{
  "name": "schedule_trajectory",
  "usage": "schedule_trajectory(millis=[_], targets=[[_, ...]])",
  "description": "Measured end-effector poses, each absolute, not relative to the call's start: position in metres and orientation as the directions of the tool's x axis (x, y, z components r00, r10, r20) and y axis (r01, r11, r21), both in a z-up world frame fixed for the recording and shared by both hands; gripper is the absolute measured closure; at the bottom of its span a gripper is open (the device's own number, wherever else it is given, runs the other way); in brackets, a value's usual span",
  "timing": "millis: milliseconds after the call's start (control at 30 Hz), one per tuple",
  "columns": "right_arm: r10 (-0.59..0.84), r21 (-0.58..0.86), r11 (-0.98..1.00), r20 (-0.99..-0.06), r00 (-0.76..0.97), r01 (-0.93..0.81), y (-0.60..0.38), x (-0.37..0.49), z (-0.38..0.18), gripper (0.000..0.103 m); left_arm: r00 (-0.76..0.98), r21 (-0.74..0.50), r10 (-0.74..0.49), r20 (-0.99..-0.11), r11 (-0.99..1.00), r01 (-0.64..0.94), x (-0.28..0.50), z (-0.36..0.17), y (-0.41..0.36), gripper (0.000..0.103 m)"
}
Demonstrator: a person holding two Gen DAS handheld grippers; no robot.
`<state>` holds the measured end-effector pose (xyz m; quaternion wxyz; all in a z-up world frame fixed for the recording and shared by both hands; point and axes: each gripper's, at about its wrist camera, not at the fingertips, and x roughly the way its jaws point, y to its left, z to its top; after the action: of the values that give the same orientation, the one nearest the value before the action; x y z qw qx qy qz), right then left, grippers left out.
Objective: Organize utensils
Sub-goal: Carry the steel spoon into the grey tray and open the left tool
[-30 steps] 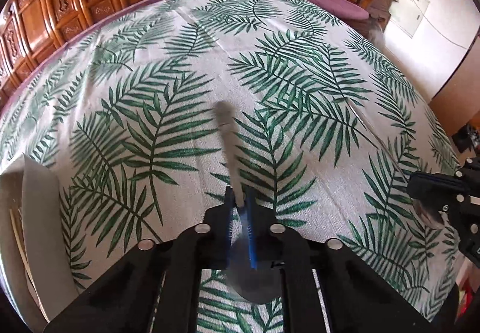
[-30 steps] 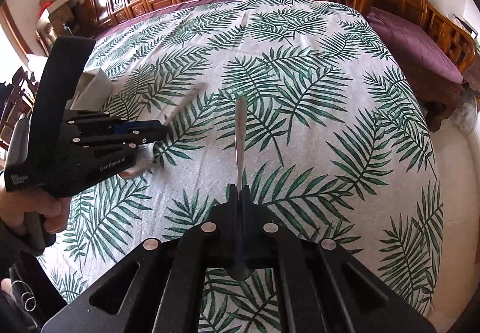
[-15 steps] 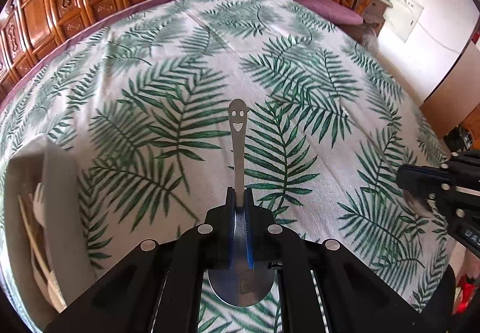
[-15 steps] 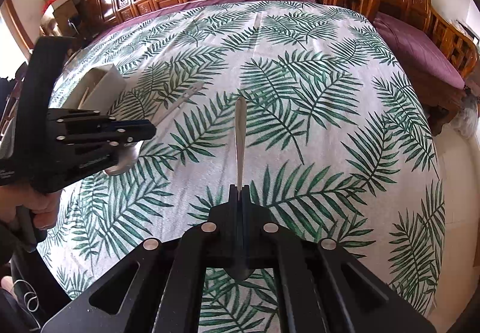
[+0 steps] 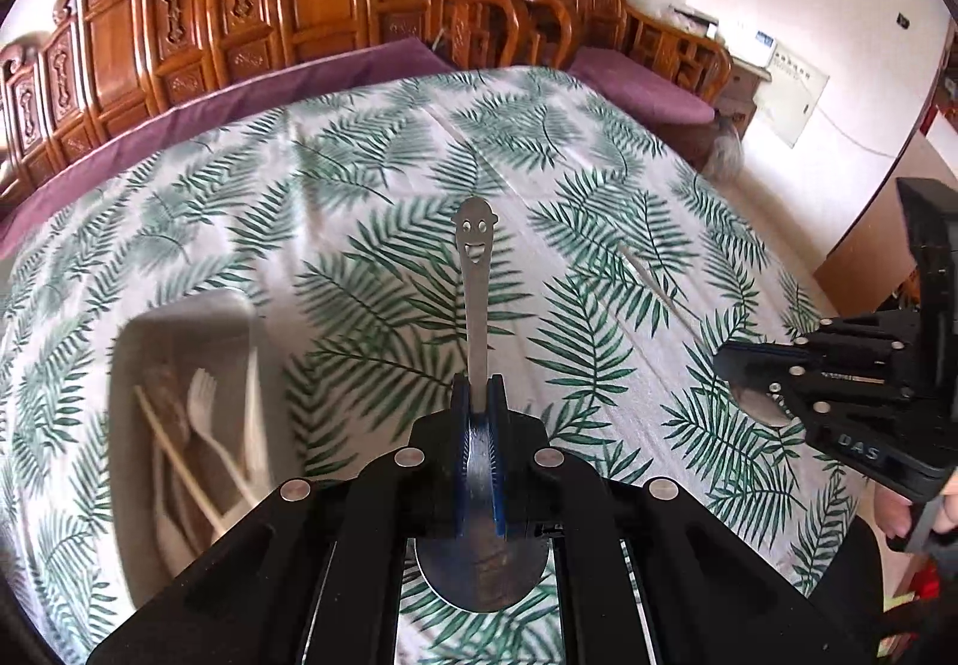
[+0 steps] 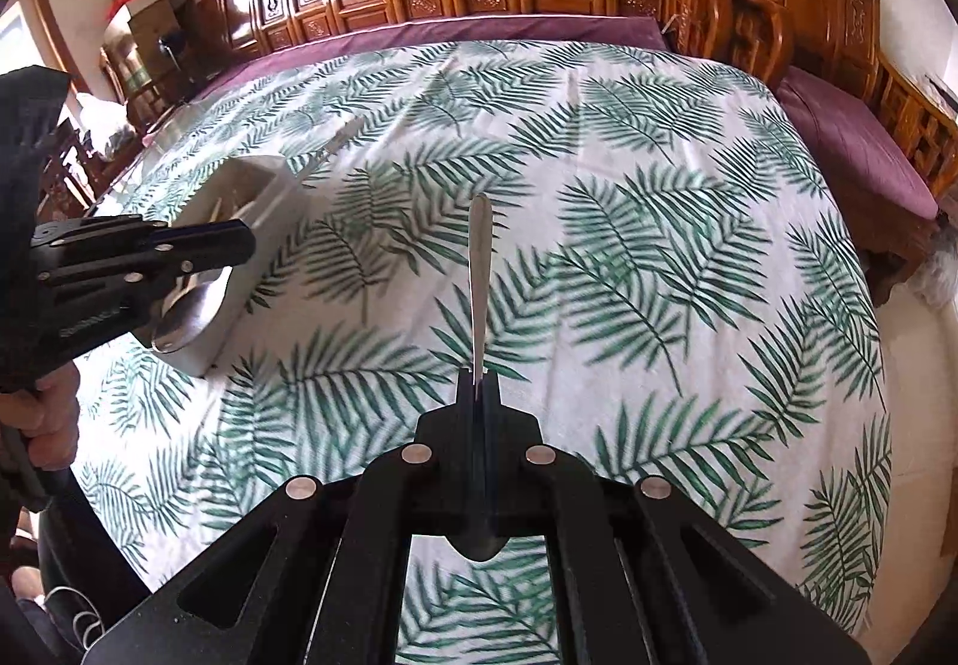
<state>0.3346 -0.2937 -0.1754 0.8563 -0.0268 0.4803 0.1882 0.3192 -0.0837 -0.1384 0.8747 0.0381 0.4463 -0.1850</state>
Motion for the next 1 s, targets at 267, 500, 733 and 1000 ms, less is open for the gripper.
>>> schedule_trajectory(millis=[267, 500, 733, 1000], targets=[[0.314, 0.131, 0.915, -0.825, 0.470, -0.382, -0.259, 0.339, -0.164, 0.100, 0.575, -0.098, -0.281, -0.768, 0.940, 0.328, 0.311, -0.121, -0.041, 0.098], [0.327, 0.122, 0.899, -0.825, 0.460, -0.420, -0.228, 0.341, -0.161, 0.100, 0.597, -0.083, -0.247, -0.764, 0.954, 0.288, 0.308, -0.123, 0.000, 0.098], [0.345, 0.121, 0.882, -0.823, 0.450, -0.455, -0.200, 0.342, -0.157, 0.100, 0.591, -0.078, -0.210, -0.779, 0.967, 0.242, 0.308, -0.137, 0.033, 0.098], [0.366, 0.122, 0.862, -0.821, 0.439, -0.491, -0.173, 0.342, -0.153, 0.100, 0.569, -0.077, -0.184, -0.802, 0.975, 0.207, 0.310, -0.157, 0.052, 0.098]])
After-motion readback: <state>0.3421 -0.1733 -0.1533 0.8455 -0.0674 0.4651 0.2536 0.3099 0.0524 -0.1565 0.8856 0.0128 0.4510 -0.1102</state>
